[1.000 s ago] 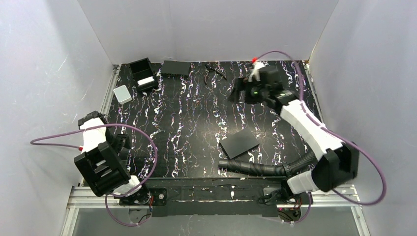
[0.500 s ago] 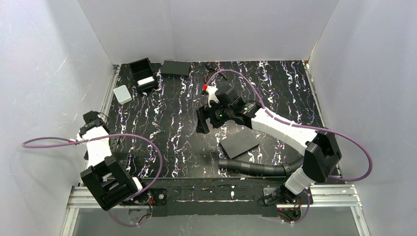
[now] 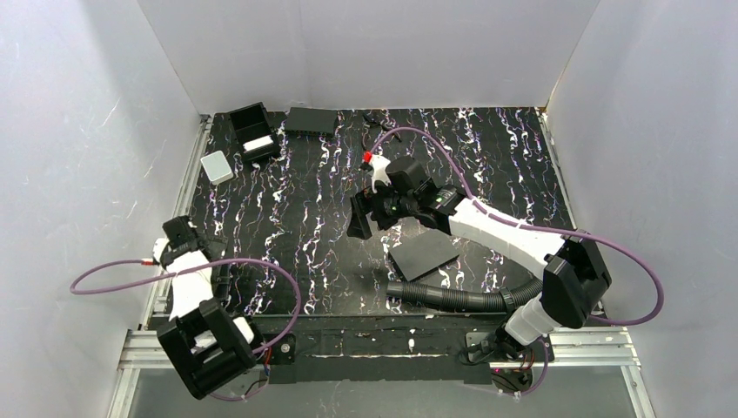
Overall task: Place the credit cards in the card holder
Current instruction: Move the card holder to the center of the board.
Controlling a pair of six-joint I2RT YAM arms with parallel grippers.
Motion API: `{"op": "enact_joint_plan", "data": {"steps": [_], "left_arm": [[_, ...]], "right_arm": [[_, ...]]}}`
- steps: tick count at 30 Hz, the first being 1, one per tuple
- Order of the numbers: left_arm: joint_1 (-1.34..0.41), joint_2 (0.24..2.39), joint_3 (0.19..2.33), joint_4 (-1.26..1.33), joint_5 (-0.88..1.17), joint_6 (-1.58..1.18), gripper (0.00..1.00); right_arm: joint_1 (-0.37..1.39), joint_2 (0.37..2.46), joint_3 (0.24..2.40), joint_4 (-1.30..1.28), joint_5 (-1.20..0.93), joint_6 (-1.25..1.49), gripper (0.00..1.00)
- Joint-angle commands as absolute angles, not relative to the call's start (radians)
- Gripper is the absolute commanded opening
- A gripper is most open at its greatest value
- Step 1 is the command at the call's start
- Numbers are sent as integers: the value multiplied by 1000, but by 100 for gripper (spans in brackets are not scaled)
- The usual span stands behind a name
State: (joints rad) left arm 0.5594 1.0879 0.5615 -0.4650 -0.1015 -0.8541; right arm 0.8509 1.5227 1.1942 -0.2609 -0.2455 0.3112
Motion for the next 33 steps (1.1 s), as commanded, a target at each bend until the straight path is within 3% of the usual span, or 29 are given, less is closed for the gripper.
{"op": "enact_joint_plan", "data": {"steps": [1,10,17,21,23,26,29,30,33], "left_arm": [[383,1192,542,-460,40,-915,98],[-172,1283,660,-427,117,-1057,98],[-206,1275,888,-593,191,-756,98],[-203,1299,1044,-775,70,-584,98],[-201,1331,1084,-800,33,-507,98],[-191,1431,1122,-820,41,-473,94],[-184,1548,1148,-831,69,-438,63],[-185,1589,1172,-855,57,-420,57],[-186,1701,1236,-906,-10,-373,56]], "right_arm": [[850,1502,1180,-193,-245,339,100],[850,1552,1150,-150,-228,383,100],[850,1661,1163,-172,-75,613,100],[858,1729,1114,-15,-165,813,100],[877,1765,1079,107,-195,930,89],[922,1843,1072,229,-207,1027,61],[960,1900,1080,287,-200,1081,52],[968,1912,1077,295,-190,1093,50],[982,1938,1046,360,-161,1123,47]]}}
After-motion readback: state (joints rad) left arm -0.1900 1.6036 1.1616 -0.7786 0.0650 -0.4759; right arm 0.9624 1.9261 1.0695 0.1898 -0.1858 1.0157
